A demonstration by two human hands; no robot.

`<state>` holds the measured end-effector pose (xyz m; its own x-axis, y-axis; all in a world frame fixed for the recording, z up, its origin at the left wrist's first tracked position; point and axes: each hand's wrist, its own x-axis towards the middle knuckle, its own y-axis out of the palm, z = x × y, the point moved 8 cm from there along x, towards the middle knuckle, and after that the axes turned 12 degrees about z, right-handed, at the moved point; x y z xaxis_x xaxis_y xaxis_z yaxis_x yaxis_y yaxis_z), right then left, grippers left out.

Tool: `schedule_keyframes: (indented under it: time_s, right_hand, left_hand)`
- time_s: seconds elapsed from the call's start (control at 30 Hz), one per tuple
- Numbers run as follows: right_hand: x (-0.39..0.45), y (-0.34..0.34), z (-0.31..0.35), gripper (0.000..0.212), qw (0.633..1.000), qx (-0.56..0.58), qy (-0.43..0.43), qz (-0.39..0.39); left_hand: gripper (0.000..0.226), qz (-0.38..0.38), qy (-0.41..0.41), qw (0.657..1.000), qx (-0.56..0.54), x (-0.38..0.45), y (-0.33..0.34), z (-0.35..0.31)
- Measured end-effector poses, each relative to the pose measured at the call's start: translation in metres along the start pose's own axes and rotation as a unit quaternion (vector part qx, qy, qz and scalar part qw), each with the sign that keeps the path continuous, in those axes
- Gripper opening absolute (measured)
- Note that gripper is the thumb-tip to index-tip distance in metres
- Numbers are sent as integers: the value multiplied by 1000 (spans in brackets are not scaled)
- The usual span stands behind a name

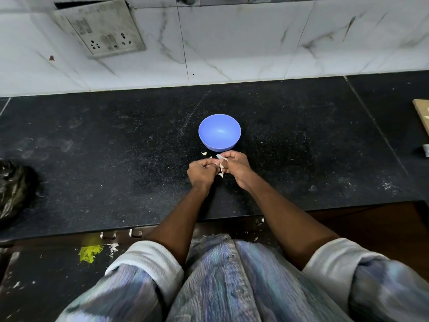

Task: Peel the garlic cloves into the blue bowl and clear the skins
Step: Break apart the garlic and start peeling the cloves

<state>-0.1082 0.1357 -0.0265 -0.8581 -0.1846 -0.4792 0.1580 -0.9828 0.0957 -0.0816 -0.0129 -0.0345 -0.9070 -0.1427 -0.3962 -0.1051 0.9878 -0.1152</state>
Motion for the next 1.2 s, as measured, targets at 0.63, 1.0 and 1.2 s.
schedule_keyframes:
  time_s: [0.63, 1.0, 1.2]
  right_hand:
    - [6, 2, 1, 9, 1000, 9, 0, -10]
    - [-2, -3, -1, 21, 997, 75, -5, 30]
    - [-5, -8, -3, 26, 998, 54, -13, 34]
  left_hand:
    - [5, -45, 51, 985, 156, 1, -25, -23]
    - [21, 45, 58, 995, 73, -1, -9, -21]
    - [22, 50, -10, 998, -47, -7, -1, -11]
